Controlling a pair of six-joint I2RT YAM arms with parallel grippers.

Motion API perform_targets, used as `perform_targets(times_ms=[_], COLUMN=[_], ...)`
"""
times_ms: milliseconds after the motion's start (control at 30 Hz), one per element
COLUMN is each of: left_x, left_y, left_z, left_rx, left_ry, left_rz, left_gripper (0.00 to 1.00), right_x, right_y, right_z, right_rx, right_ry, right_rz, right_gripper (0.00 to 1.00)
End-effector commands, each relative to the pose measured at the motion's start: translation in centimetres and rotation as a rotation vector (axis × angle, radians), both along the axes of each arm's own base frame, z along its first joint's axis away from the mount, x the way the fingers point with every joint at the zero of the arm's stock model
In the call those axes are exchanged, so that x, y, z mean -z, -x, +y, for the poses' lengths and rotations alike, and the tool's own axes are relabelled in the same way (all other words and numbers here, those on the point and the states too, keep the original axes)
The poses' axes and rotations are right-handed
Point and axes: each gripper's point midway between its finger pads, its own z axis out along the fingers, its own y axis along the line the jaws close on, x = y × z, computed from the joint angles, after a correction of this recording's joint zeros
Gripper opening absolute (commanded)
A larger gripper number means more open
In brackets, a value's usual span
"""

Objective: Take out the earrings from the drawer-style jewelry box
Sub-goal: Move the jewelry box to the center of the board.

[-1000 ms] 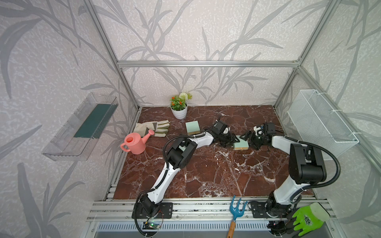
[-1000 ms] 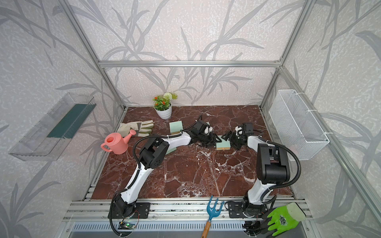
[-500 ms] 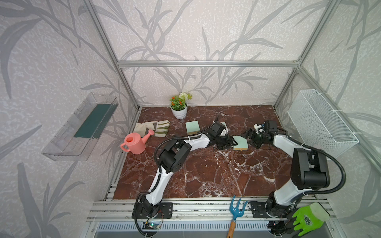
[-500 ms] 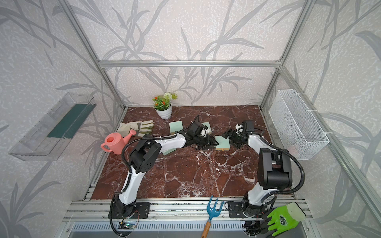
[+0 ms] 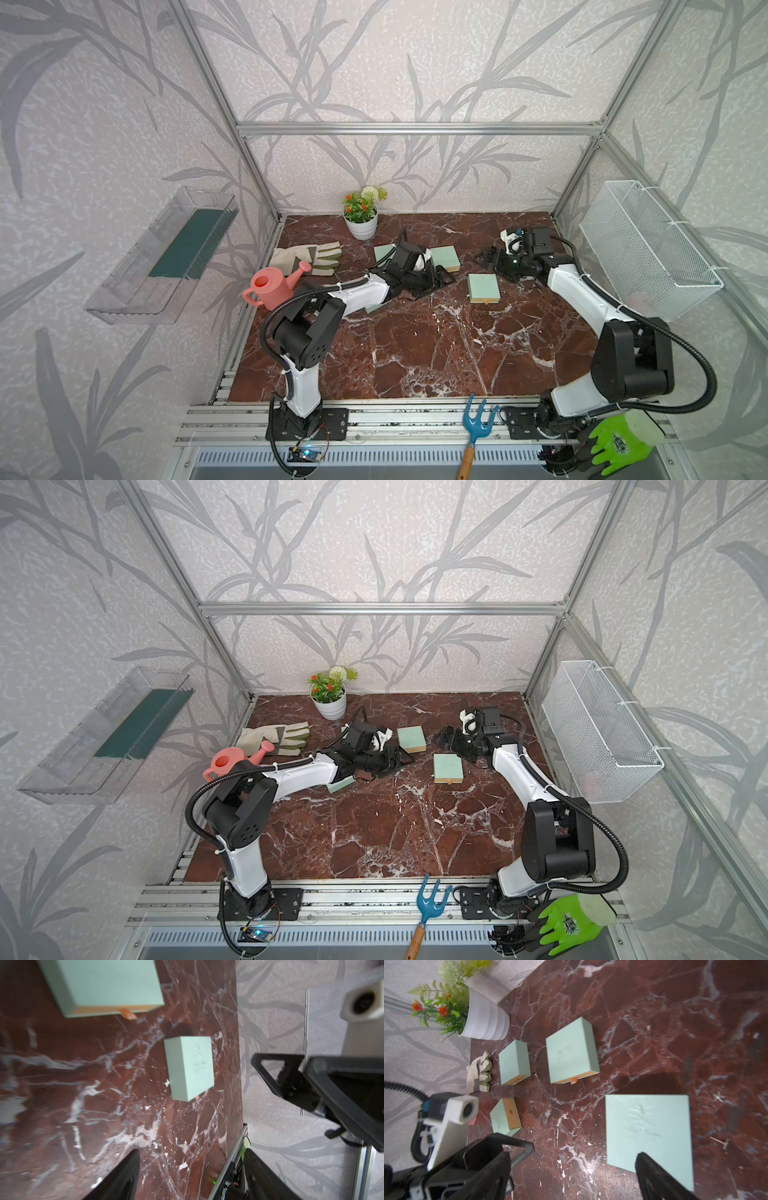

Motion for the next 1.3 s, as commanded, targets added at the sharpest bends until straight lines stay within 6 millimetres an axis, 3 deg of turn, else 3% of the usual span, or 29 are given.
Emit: perform_targets(times_ms=[0, 267, 467, 733, 933, 1167, 1267], left_x=[-0.7, 2.7, 4.6, 5.9, 5.8, 6.9, 7.0], left_y=[-2.6, -7.8, -11.0, -12.2, -12.7, -13.5, -13.5], left_z=[1.2, 1.7, 0.8, -0.3, -0.6, -0.3, -0.6], left_rx=[-0.058, -0.048, -0.026, 0.008, 0.016, -0.004, 0.001], left_ry=[0.054, -0.113, -0.109, -0.101, -0.067, -0.067, -0.056], left_rz=[-0.005, -0.068, -0.065, -0.062, -0.074, -0.05, -0.048], left_gripper=[0.98, 0.99, 0.96, 0.91, 0.85, 0.73, 0.68], right_x=[1.3, 3.2, 5.4, 7.2, 7.8, 8.7, 9.3], right_y=[-1.5, -6.1, -8.9, -10.5, -11.1, -11.4, -11.4], right_z=[0.6, 4.6, 5.4, 6.7, 7.0, 7.1, 7.3], right_rx=[-0.014, -0.094, -0.077, -0.097, -0.1, -0.095, -0.094], right_ry=[0.001, -0.095, -0.115, -0.167, -0.176, -0.171, -0.175], right_rz=[0.012, -0.012, 0.006, 0.059, 0.083, 0.119, 0.139], right_gripper=[0.94, 0.92, 0.91, 0.87, 0.81, 0.76, 0.68])
